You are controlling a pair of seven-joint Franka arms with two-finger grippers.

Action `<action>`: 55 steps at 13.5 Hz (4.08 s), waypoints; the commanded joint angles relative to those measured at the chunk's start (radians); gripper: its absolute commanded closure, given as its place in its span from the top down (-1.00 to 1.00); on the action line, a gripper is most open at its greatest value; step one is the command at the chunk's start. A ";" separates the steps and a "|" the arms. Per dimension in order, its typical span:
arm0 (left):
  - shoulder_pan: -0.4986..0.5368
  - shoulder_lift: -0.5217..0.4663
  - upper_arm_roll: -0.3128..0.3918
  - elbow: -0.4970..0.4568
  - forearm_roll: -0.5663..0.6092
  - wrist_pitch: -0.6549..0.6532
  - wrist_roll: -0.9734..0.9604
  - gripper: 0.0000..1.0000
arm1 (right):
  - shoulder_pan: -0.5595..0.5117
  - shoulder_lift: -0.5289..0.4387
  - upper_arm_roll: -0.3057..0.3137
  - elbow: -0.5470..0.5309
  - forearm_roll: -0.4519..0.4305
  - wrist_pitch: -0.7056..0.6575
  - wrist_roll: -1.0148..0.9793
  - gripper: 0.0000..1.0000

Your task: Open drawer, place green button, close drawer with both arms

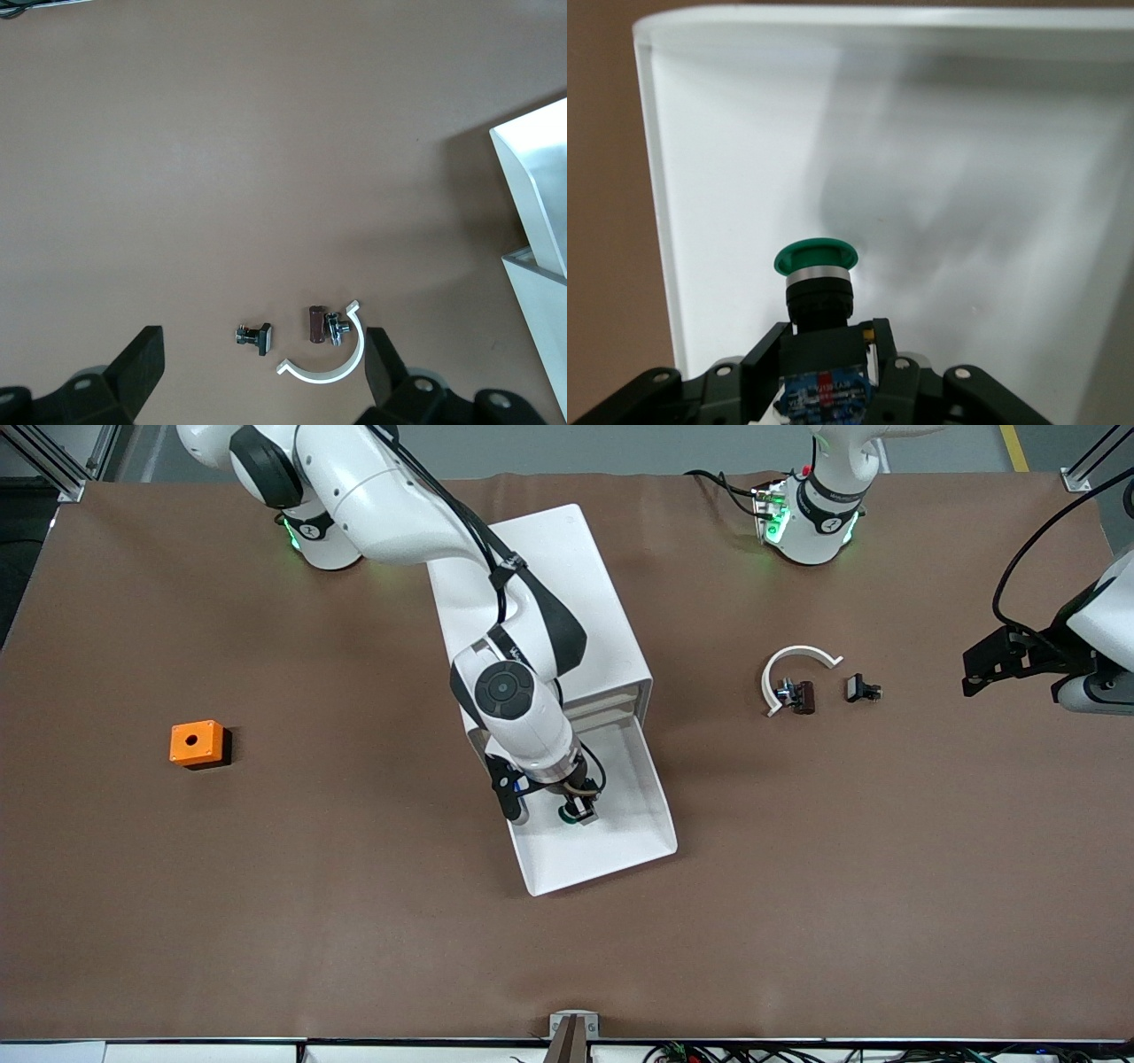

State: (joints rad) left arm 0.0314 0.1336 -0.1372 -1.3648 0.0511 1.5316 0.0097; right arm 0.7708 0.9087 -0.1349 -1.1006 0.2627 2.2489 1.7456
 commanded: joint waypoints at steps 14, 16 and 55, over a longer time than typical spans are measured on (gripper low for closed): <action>0.009 0.011 -0.001 -0.005 -0.074 0.007 0.019 1.00 | -0.050 -0.008 -0.005 0.180 0.018 -0.207 0.028 1.00; -0.005 0.030 -0.001 -0.004 -0.079 0.012 0.018 1.00 | -0.115 -0.048 0.052 0.209 0.018 -0.294 -0.041 1.00; -0.392 0.741 0.007 -0.004 -0.214 1.203 -0.344 1.00 | -0.708 -0.641 0.044 0.051 -0.267 -1.231 -1.802 1.00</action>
State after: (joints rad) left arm -0.3490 0.8583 -0.1443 -1.3863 -0.1560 2.7080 -0.3273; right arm 0.0818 0.3653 -0.1034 -0.9190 0.0069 0.9414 -0.0303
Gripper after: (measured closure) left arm 0.000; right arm 0.000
